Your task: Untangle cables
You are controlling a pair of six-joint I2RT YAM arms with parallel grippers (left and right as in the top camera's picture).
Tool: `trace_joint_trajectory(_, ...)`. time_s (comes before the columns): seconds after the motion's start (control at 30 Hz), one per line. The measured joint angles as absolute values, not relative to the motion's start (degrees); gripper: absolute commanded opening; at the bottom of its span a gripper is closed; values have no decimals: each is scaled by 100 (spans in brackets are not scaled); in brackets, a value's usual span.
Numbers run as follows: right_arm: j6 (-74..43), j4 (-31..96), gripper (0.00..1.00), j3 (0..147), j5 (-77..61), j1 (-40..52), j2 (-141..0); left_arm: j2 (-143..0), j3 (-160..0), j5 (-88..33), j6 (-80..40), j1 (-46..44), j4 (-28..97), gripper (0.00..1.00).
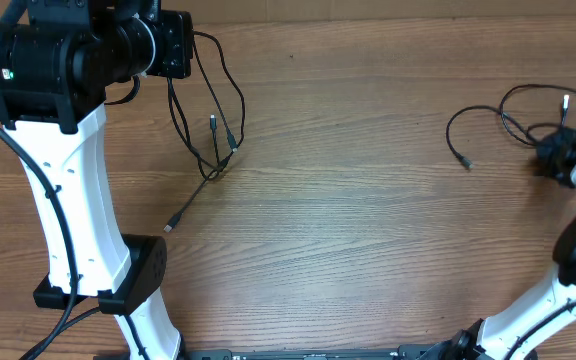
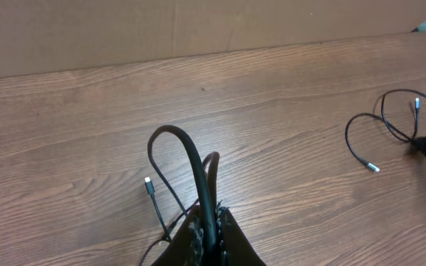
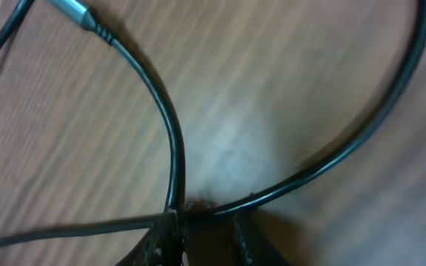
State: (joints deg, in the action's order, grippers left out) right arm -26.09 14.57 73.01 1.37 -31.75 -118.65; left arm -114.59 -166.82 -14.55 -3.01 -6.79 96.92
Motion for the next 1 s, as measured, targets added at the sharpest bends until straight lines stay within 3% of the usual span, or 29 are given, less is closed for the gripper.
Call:
trace_joint_trajectory(0.43, -2174, 1918, 22, 8890, 305, -2954, -12254, -11461, -16682, -1452, -301, -867, 9692, 7)
trace_joint_trajectory(0.67, -2010, 2600, 5, 8906, 336, -2934, -12254, -11461, -16682, -1450, -301, -967, 9692, 6)
trace_joint_trajectory(1.0, -1208, 3376, 5, 8906, -364, -2366, -12252, -11465, -16682, -1251, -301, -978, 9692, 6)
